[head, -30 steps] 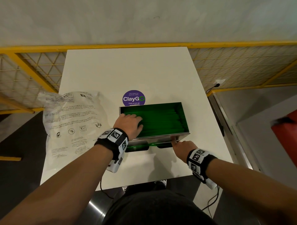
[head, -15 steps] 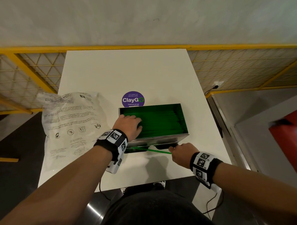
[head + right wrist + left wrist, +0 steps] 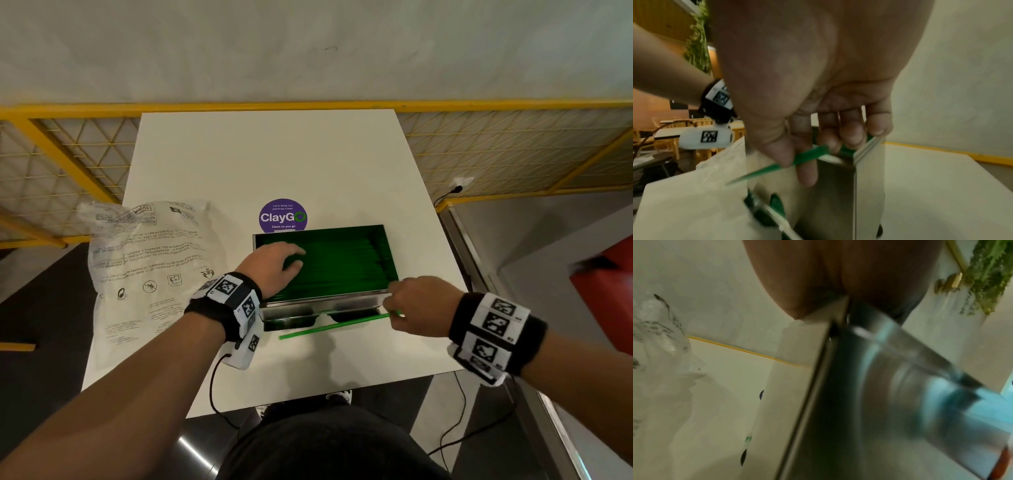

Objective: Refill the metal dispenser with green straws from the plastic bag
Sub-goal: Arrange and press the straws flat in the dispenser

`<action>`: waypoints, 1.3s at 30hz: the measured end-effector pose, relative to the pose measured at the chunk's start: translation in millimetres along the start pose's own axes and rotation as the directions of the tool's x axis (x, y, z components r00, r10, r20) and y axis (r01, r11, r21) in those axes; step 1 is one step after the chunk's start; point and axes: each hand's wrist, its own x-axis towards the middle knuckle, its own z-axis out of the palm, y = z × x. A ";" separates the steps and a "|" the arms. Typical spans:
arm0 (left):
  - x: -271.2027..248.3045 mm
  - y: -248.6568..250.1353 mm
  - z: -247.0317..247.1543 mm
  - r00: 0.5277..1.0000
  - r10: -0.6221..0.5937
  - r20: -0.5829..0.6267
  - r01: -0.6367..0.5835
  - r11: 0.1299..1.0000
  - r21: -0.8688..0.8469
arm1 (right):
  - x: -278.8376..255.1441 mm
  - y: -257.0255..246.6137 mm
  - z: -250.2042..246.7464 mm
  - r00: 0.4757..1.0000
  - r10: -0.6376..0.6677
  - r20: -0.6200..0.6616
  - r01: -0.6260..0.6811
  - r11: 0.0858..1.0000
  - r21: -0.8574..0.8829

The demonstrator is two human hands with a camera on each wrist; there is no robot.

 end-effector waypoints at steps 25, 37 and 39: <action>-8.9 3.9 -24.1 0.987 -0.028 0.159 -0.006 0.978 0.207 | 60.3 16.3 -15.2 0.986 0.133 -0.100 -0.140 0.988 -0.064; -1.3 17.9 -3.9 0.954 -0.119 0.274 -0.020 0.890 0.455 | 75.8 6.2 -12.9 0.983 0.118 0.141 -0.164 0.909 0.383; -1.2 17.6 -1.8 0.959 -0.130 0.250 -0.008 0.874 0.486 | 79.5 7.7 -12.1 0.982 0.138 0.126 -0.178 0.901 0.395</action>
